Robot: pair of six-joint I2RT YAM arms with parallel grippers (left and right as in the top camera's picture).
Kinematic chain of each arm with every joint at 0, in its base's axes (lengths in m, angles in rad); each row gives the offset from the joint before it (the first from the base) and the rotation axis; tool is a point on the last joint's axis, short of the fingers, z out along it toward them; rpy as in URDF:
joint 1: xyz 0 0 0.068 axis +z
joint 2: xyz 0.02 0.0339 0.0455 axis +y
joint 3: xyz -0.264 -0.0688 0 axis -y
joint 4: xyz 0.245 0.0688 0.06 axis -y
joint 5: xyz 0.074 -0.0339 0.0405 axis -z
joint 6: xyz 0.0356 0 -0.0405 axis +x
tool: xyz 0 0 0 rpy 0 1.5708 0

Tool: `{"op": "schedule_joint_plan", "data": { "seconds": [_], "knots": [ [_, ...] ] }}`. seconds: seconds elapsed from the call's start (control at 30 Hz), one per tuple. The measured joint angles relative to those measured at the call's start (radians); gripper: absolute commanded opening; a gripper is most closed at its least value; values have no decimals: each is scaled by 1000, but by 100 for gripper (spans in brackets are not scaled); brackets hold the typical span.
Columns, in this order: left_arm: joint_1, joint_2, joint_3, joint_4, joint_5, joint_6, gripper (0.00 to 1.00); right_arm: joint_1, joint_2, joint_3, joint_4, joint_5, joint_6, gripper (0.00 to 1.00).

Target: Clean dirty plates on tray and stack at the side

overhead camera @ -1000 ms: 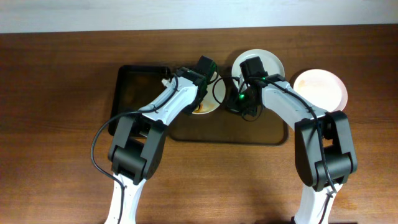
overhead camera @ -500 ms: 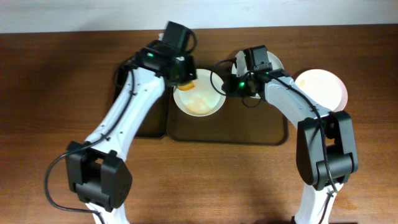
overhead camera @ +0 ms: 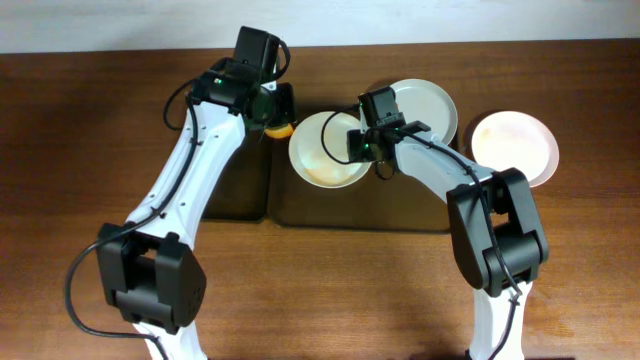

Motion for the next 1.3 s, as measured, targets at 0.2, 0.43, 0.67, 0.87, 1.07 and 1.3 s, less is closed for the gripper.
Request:
{"op": "schedule_joint_plan", "data": {
  "seconds": [0.2,0.43,0.67,0.87,1.07,1.3],
  "knots": [
    [4,2,0,-11,0,0,0,0,-1,68,-308,-87,54,36],
    [5,2,0,-12,3,0,0,-18,-26,101,-409,-112,85,38],
    [5,2,0,-12,3,0,0,-56,-58,127,-369,82,92,39],
    [5,2,0,-12,3,0,0,-56,-12,127,-352,120,95,24],
    [5,2,0,-12,3,0,0,-55,31,127,-345,88,144,17],
    [5,2,0,-12,3,0,0,-24,41,144,-336,16,201,4]
  ]
}}
